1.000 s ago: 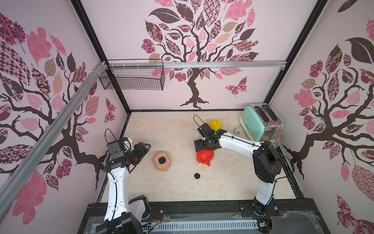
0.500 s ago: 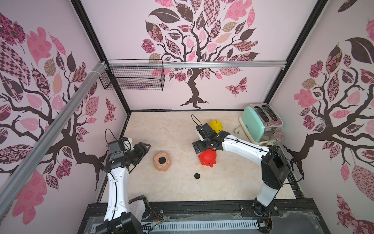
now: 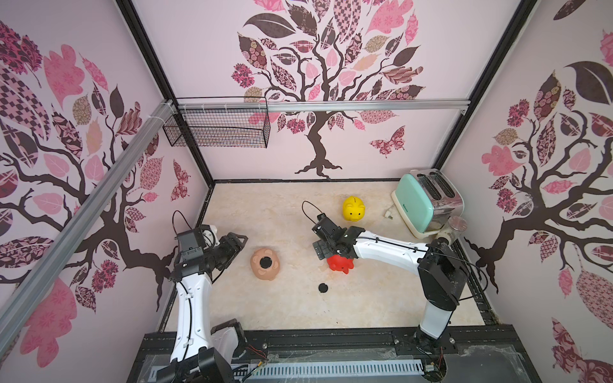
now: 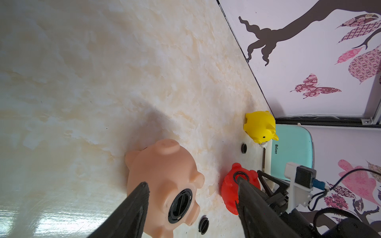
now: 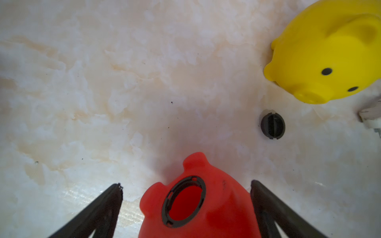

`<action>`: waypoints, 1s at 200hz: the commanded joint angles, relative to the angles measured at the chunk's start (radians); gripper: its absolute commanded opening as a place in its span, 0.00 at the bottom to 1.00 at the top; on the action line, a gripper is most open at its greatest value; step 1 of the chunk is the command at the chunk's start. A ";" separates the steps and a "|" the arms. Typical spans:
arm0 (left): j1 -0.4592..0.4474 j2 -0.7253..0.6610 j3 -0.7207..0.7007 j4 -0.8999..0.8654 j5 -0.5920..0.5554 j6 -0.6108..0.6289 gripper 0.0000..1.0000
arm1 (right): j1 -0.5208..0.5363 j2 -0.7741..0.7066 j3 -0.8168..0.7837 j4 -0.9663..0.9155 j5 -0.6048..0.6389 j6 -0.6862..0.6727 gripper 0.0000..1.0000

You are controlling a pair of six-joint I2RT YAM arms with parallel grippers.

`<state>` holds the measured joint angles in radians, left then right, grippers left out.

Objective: Close piggy banks
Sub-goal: Turn over the piggy bank at the center of the board.

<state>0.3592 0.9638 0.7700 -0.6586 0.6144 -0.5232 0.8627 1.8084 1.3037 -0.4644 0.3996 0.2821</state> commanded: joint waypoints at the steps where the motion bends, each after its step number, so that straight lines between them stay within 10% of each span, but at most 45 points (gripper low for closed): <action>1: -0.003 -0.011 -0.008 0.016 0.010 0.008 0.70 | 0.003 -0.001 -0.012 -0.013 0.064 0.043 1.00; 200: -0.010 -0.002 -0.009 0.017 0.013 0.011 0.70 | 0.036 -0.052 -0.223 0.168 0.161 0.114 0.92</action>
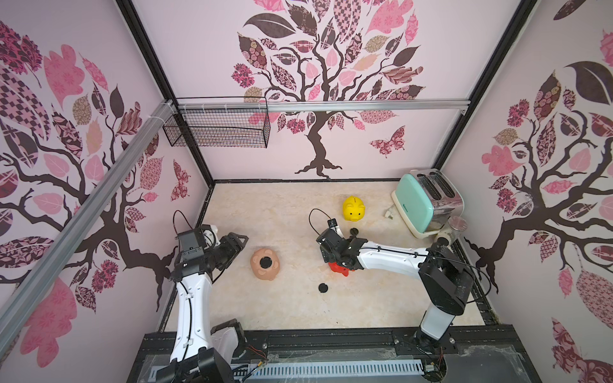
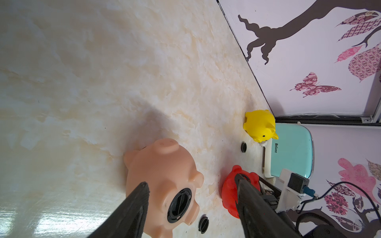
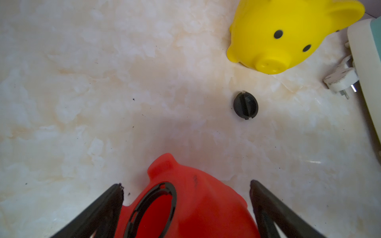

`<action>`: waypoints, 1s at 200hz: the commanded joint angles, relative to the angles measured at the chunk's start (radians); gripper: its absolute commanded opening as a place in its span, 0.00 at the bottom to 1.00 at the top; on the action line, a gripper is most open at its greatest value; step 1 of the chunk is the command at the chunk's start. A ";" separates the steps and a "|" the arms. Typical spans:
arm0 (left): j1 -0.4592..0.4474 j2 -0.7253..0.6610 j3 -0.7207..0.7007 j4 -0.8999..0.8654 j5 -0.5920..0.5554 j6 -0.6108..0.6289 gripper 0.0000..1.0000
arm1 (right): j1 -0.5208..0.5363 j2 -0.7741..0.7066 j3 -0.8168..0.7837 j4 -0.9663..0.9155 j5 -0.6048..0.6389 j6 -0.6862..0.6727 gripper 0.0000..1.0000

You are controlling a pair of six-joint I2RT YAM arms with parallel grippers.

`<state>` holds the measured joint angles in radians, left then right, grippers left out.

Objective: Close piggy banks
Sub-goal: Turn over the piggy bank at the center of the board.

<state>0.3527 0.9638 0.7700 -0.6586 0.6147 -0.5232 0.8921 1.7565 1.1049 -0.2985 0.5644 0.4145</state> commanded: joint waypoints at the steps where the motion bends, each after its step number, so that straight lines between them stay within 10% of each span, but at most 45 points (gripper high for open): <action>1: -0.004 -0.002 -0.009 0.016 0.013 0.011 0.70 | 0.007 0.000 -0.024 0.002 -0.003 -0.019 0.92; 200: -0.004 -0.009 -0.008 0.017 0.013 0.010 0.70 | -0.084 -0.128 -0.111 0.055 -0.159 -0.002 0.55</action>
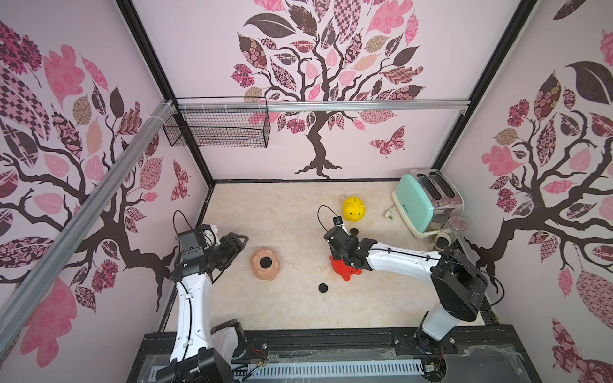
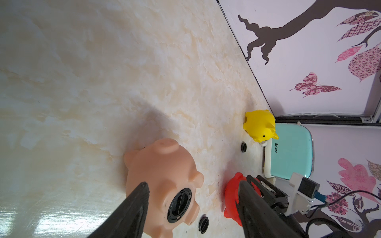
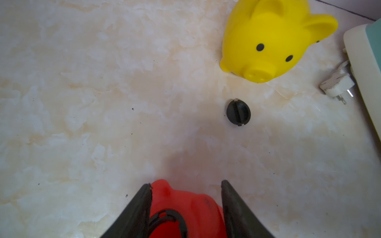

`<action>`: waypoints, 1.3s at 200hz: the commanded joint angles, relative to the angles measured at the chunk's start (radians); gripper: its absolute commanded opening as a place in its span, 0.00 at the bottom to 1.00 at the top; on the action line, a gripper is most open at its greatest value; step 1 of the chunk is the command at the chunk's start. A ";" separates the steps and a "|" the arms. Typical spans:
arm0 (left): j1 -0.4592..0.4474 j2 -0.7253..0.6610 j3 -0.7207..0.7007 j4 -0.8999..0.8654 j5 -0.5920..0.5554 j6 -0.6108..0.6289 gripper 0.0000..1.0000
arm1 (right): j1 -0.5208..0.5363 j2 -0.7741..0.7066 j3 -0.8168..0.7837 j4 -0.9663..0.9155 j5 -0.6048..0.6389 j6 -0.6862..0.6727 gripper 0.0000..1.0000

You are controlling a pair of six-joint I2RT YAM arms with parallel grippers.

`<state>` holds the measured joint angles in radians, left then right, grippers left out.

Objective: Close piggy banks
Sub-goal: Turn over the piggy bank at the center of the board.

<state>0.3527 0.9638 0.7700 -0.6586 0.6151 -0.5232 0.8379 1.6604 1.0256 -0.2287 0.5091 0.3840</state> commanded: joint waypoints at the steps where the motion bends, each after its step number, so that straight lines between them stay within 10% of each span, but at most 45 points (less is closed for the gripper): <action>1: -0.004 -0.009 -0.008 0.019 0.012 0.010 0.70 | -0.031 -0.034 -0.032 -0.013 -0.108 0.028 0.55; 260: -0.008 0.000 -0.009 0.017 0.008 0.011 0.71 | -0.229 -0.270 -0.274 0.123 -0.420 0.064 0.58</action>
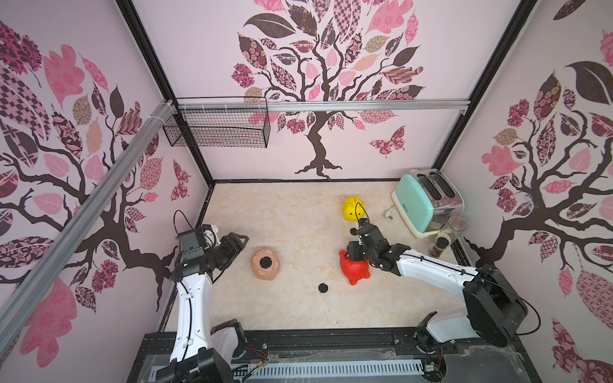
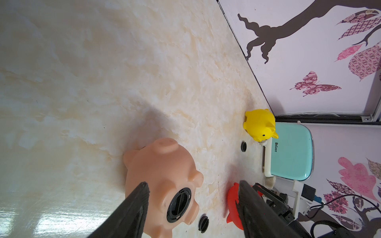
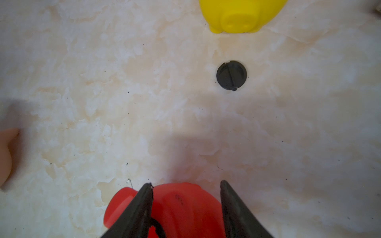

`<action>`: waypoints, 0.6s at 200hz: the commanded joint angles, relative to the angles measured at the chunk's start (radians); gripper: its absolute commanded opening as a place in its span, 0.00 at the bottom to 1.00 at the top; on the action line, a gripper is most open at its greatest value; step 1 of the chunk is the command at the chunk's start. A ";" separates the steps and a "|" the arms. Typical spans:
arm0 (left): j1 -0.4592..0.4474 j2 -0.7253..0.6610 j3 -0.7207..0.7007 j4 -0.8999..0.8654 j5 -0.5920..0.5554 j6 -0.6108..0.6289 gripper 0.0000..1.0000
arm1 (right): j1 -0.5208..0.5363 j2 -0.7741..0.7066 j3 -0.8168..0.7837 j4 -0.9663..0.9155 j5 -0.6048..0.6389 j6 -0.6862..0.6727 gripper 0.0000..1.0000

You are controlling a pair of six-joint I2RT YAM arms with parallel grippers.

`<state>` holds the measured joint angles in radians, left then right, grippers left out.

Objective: Close piggy banks
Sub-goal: Turn over the piggy bank at the center of the board.

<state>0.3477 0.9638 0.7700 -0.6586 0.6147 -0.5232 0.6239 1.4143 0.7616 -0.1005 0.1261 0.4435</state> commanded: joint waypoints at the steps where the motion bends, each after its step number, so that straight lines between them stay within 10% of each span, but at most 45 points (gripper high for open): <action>1: -0.003 -0.001 -0.008 0.017 0.008 0.011 0.71 | -0.016 -0.024 -0.009 -0.005 -0.037 0.005 0.58; 120: -0.004 -0.008 -0.010 0.017 0.008 0.009 0.71 | -0.086 -0.051 -0.008 -0.025 -0.085 0.006 0.70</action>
<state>0.3470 0.9638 0.7700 -0.6582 0.6147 -0.5232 0.5529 1.3880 0.7563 -0.1013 0.0605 0.4488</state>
